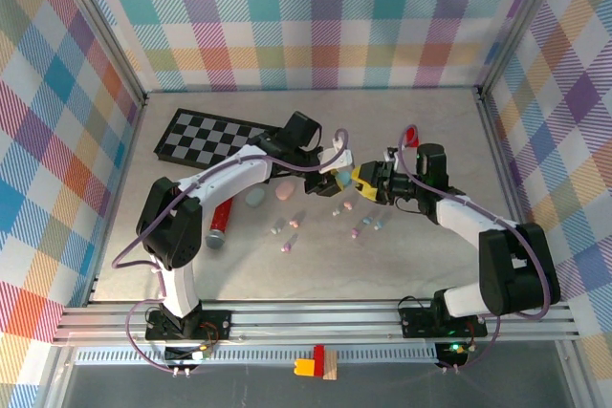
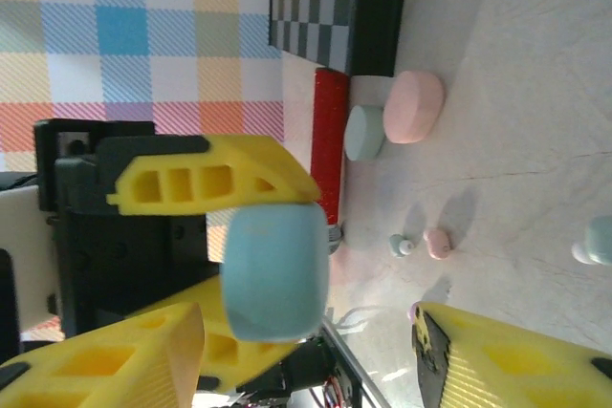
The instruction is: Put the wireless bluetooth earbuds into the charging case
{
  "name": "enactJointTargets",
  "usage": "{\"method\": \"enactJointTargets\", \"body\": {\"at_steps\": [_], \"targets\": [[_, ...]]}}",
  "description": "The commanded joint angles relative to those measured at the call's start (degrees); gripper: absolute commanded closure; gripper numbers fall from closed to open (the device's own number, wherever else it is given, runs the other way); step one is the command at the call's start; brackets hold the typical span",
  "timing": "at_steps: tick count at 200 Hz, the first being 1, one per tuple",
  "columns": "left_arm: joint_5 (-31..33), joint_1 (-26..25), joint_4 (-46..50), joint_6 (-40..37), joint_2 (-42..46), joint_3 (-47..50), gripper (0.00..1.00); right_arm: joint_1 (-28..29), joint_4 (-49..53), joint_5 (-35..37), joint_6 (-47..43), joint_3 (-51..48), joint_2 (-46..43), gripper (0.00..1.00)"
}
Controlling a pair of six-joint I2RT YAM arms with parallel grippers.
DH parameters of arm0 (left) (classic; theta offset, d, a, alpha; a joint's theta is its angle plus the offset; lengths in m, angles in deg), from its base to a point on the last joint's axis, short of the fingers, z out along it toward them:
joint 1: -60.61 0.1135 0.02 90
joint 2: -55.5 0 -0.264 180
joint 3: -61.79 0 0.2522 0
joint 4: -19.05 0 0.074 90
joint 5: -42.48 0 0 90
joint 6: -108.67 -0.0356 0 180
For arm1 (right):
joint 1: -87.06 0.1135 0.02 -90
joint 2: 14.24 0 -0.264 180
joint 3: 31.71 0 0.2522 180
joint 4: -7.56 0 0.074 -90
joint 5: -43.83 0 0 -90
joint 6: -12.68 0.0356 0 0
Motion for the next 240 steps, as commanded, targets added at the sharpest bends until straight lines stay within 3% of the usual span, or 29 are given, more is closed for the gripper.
{"method": "enactJointTargets", "body": {"at_steps": [1,23,85,162,198,219,230,240], "targets": [[-2.07,-1.02,2.05,-2.07,0.56,-1.48,0.66,1.02,-4.12,-2.46,1.5,2.35,0.97,0.38],[-2.27,-1.73,2.18,-2.28,0.64,-2.01,0.66,1.81,-3.42,-2.42,1.56,3.3,2.04,0.39],[-1.41,-2.07,0.36,-1.43,1.71,-1.24,0.65,2.89,-3.03,-3.3,2.23,4.17,3.93,0.53],[2.3,-2.08,-2.21,1.12,1.22,-1.08,0.66,2.96,0.03,-2.86,0.39,4.63,3.58,0.61],[1.95,-2.09,-2.38,0.99,1.28,-0.59,0.65,2.96,0.93,-2.62,-0.04,5.04,3.24,0.78],[2.08,-2.1,-3.44,1.14,1.98,0.35,0.59,2.95,1.43,-2.13,-0.09,5.34,2.8,0.83],[2.43,-2.07,-5.0,2.08,2.72,1.42,0.52,2.97,1.54,-1.97,0.16,5.48,2.41,0.84],[2.53,-1.85,-7.71,4.21,3.95,3.43,0.38,2.89,1.53,-1.96,0.53,5.63,1.89,0.85]]}}
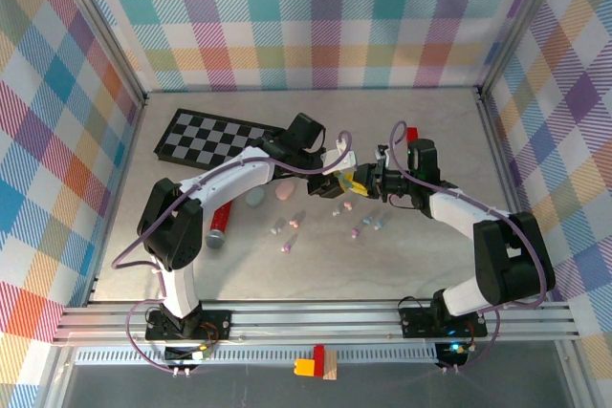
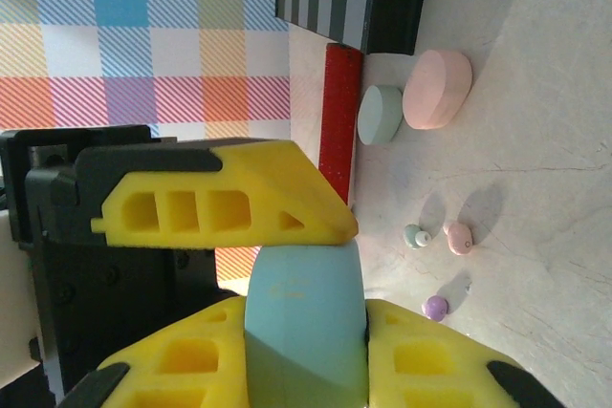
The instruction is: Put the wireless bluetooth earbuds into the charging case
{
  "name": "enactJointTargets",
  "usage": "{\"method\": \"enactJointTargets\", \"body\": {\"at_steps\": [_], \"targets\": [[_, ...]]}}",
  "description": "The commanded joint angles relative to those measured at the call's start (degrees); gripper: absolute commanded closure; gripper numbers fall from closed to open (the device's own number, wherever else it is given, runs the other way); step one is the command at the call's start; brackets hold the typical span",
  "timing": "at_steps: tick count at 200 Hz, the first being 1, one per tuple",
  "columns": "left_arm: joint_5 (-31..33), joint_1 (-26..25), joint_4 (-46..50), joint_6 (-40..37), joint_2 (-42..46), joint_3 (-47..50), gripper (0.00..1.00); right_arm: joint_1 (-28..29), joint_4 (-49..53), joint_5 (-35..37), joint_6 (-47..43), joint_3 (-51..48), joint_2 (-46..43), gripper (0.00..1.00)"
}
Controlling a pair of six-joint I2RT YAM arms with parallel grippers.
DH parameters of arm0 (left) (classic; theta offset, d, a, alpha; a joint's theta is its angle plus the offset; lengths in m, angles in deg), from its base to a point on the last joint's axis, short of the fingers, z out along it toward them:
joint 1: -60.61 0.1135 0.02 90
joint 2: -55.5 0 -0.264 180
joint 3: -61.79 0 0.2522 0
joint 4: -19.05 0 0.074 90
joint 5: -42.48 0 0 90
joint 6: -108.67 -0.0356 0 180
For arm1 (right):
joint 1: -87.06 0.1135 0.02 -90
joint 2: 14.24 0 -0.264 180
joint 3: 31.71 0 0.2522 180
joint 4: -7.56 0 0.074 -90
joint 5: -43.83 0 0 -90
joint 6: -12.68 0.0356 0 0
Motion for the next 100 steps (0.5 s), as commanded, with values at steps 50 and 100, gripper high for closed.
{"method": "enactJointTargets", "body": {"at_steps": [50,100], "targets": [[-6.0,3.0,-38.21,20.54,13.8,20.92,0.09,-1.05,-7.33,-4.34,10.06,0.55,-5.83,0.88],[-12.51,5.29,-76.22,37.27,17.08,33.88,0.1,-3.05,-27.95,-8.93,30.54,-0.21,-7.06,0.91]]}}
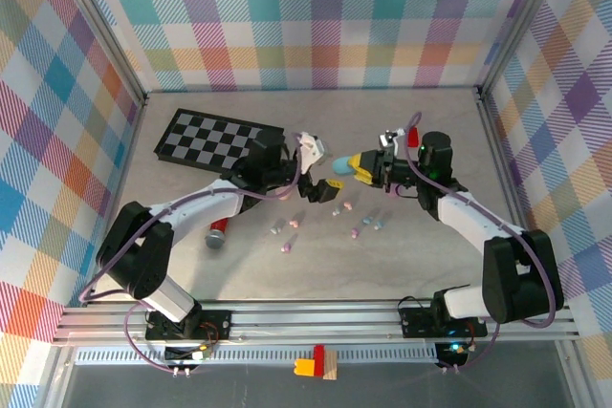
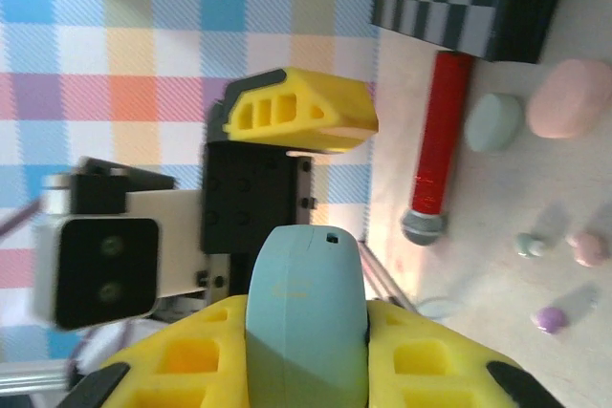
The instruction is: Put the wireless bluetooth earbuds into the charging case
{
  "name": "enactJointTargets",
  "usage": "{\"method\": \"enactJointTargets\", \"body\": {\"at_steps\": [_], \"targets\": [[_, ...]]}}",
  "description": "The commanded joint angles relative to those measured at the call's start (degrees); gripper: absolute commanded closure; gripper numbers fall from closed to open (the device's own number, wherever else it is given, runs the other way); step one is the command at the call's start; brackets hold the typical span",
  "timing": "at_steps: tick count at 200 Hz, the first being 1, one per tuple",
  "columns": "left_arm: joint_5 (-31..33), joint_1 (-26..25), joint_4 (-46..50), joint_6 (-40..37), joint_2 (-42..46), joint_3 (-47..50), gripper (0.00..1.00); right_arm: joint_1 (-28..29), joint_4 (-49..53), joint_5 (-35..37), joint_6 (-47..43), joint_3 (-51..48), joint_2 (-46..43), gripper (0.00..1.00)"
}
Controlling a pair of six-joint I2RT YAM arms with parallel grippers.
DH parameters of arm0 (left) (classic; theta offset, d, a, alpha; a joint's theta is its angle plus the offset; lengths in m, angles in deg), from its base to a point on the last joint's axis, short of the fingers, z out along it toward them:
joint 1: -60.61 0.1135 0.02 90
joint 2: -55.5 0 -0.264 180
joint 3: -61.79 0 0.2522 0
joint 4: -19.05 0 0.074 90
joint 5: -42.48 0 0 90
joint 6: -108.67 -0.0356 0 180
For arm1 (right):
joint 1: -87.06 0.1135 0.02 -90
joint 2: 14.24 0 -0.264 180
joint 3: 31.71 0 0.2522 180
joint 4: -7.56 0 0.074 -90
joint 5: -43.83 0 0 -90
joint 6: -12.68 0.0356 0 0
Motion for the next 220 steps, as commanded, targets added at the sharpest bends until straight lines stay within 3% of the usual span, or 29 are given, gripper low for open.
{"method": "enactJointTargets", "body": {"at_steps": [1,40,78,107,220], "targets": [[-5.31,0.57,-26.04,10.43,1.28,3.55,0.1,-0.59,-15.46,-3.97,14.1,-0.41,-0.78,0.91],[-7.29,0.57,-38.59,12.05,-1.01,4.33,0.11,-0.65,-33.16,-2.08,30.92,0.03,1.83,0.92],[-9.09,0.57,-45.81,13.64,-5.47,1.89,0.21,-0.68,-44.53,1.05,42.05,0.3,4.94,0.93],[-9.8,0.57,-51.72,16.78,-9.42,-0.15,0.29,-0.67,-44.37,1.21,42.2,0.51,4.49,0.93],[-11.44,-0.03,-51.35,16.37,-12.6,-3.45,0.41,-0.7,-39.5,0.52,39.12,1.25,2.72,0.94]]}}
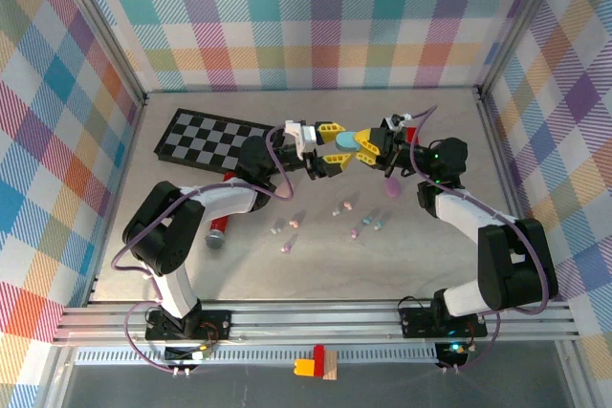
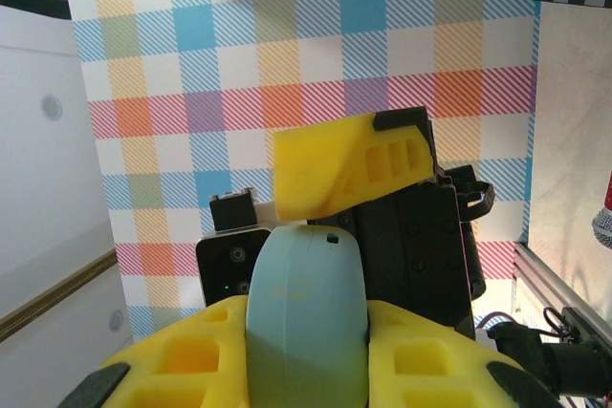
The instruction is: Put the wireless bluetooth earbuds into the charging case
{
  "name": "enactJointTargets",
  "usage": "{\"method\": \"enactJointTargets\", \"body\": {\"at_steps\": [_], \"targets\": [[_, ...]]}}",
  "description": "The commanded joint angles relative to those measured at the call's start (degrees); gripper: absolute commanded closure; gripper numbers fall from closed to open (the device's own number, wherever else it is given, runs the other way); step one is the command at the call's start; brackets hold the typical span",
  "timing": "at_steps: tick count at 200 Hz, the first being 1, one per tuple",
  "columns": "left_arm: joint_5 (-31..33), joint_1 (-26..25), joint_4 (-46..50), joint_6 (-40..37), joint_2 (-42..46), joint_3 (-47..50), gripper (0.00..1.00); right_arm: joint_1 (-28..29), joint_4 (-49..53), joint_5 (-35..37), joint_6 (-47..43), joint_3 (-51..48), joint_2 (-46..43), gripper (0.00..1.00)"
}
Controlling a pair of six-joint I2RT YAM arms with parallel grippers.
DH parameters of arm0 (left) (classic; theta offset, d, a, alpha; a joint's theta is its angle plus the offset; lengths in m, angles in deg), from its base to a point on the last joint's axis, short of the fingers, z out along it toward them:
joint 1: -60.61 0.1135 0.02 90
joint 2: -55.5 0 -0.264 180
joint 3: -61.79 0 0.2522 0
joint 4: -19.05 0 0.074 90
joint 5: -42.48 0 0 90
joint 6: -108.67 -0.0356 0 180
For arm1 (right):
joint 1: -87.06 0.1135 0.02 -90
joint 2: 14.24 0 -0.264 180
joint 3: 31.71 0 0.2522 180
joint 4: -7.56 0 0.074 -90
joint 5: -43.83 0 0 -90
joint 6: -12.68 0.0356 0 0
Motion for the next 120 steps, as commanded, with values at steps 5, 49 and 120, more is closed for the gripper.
{"method": "enactJointTargets", "body": {"at_steps": [5,49,120], "targets": [[-1.84,-0.33,-2.72,0.1,-0.92,-1.89,0.42,-0.1,-1.32,0.02,-0.62,1.32,-1.51,0.94],[-1.91,-0.7,-2.33,0.53,-2.0,-2.96,0.44,-0.03,-0.71,-0.47,-1.71,1.65,-1.93,0.94],[-2.49,-1.01,-2.06,1.71,-2.46,-3.85,0.6,0.0,2.54,-1.09,-4.2,1.73,-3.05,0.95]]}}
